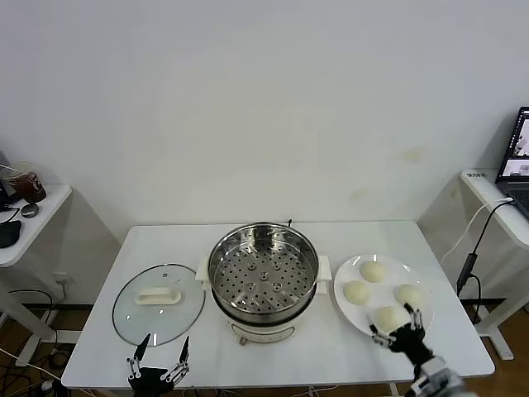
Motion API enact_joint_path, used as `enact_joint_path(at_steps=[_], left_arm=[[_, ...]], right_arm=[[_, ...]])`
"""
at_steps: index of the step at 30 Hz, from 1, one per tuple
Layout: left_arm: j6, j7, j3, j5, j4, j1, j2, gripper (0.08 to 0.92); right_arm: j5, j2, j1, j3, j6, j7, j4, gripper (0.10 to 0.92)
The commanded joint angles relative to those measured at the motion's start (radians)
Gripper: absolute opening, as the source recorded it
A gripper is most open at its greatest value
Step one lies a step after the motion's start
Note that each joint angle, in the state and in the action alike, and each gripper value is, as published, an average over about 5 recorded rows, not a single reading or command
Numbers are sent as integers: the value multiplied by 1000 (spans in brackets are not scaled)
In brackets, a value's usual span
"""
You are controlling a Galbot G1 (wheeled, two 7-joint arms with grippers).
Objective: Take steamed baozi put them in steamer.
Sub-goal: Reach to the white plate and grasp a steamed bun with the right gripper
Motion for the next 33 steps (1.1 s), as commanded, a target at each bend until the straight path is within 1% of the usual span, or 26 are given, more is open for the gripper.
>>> enact_joint_path(at_steps=[1,2,7,10,14,18,23,29,33], left_arm=[[-33,7,-9,61,1,-3,-6,823],[-33,7,-10,62,-1,-2,-7,823],[-33,2,-17,85,-6,-1,-17,823],[-34,0,-27,105,-5,-6,-27,823],[-35,-2,-43,108,-10,-5,-30,823],[-39,-2,-56,110,-11,-2,-32,823],[-46,-3,-69,124,-15,2,-41,823],[-51,-5,-80,126,-16,6,-45,823],[-52,-6,-85,125,-14,6,-47,823]], right_arm=[[-196,-326,372,-153,-9,-235,-181,823],[-191,-334,407,-179,-5,-257,-199,823],[-165,-367,740,-460,15,-464,-377,823],[-183,-343,899,-612,40,-550,-478,823],[-171,-292,1083,-802,70,-648,-584,823],[-164,-233,1188,-938,89,-736,-660,823],[-167,-169,1252,-1034,79,-768,-742,823],[-187,-105,1260,-1073,57,-746,-827,823],[-169,-79,1250,-1077,45,-728,-842,823]])
